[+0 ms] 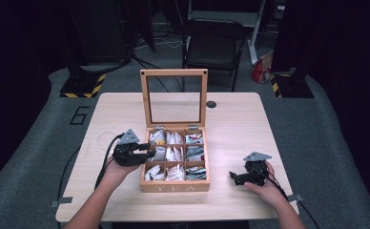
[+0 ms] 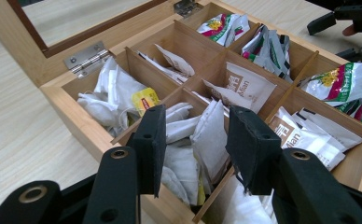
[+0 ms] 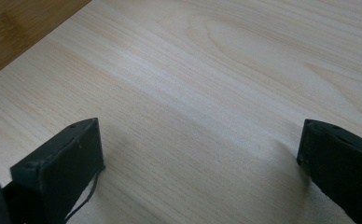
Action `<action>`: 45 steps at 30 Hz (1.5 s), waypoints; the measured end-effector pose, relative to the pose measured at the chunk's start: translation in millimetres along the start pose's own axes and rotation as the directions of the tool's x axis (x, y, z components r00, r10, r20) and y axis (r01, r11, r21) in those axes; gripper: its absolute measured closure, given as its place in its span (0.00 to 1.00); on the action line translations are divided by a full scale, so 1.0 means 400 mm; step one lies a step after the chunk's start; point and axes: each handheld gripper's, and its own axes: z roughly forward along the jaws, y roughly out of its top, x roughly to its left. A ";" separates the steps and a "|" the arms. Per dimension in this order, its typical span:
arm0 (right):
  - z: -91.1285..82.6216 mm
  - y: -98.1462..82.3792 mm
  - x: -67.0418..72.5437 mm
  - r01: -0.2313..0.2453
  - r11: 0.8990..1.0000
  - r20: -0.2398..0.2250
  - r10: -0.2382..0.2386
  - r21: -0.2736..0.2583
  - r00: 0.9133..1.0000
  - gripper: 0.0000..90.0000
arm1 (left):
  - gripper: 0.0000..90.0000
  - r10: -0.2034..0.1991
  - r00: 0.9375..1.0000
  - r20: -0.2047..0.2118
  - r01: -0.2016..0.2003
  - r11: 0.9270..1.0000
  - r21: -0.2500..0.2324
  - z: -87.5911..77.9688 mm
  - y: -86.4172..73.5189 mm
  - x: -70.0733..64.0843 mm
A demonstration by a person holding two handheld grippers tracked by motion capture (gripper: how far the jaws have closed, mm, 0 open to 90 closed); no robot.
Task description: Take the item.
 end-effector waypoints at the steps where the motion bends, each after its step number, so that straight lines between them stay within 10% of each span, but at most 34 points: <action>1: 0.000 0.000 0.000 0.000 1.000 0.000 0.000 0.000 1.000 0.00 | 0.64 -0.004 1.000 0.006 0.004 1.000 -0.001 0.003 0.001 -0.001; 27: 0.000 0.000 0.000 0.000 1.000 -0.001 0.000 -0.001 1.000 0.00 | 0.96 0.032 0.999 0.032 -0.034 0.999 0.039 0.042 -0.005 -0.015; 45: 0.000 0.000 0.000 0.000 1.000 -0.002 0.000 -0.001 1.000 0.00 | 0.98 0.024 1.000 0.012 -0.023 1.000 -0.002 0.011 0.013 -0.013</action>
